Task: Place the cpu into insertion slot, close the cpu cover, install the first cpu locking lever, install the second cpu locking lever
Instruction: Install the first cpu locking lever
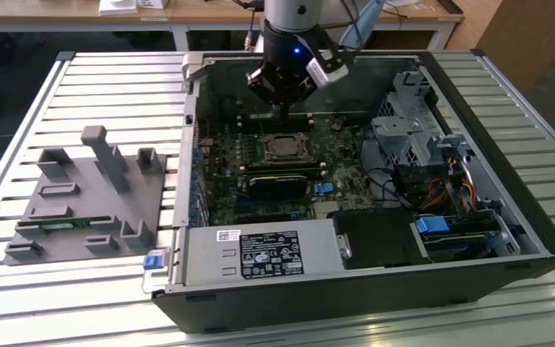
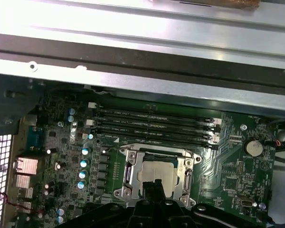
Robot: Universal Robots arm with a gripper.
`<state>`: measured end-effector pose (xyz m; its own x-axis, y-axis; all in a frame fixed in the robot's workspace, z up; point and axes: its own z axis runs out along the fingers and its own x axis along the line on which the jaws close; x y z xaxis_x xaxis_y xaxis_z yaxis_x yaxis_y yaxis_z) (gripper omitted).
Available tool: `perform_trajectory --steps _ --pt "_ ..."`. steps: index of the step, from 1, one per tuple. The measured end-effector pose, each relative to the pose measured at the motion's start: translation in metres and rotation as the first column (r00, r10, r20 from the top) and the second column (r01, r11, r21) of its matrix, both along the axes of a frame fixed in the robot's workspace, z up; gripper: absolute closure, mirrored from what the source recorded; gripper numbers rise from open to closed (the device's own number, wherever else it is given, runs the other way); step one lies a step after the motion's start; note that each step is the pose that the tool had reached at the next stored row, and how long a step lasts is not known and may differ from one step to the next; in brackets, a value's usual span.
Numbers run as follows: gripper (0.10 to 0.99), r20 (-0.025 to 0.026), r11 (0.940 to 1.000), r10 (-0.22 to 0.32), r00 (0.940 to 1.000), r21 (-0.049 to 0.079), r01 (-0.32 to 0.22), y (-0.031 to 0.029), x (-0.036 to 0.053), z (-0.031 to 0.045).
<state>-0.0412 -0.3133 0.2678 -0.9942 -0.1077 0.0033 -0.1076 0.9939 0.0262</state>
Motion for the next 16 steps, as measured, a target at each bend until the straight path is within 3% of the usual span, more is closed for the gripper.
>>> perform_trajectory --steps 8,12,16 --pt "0.98 0.0002 0.9954 0.095 0.9954 0.0 -0.095 0.0 0.0 -0.0001" --pt "0.98 0.0086 0.9949 0.101 0.9949 -0.001 -0.101 0.0 -0.0036 -0.0001" --pt "0.98 0.0136 0.9949 0.101 0.9948 -0.001 -0.101 -0.0002 -0.0064 -0.0001"
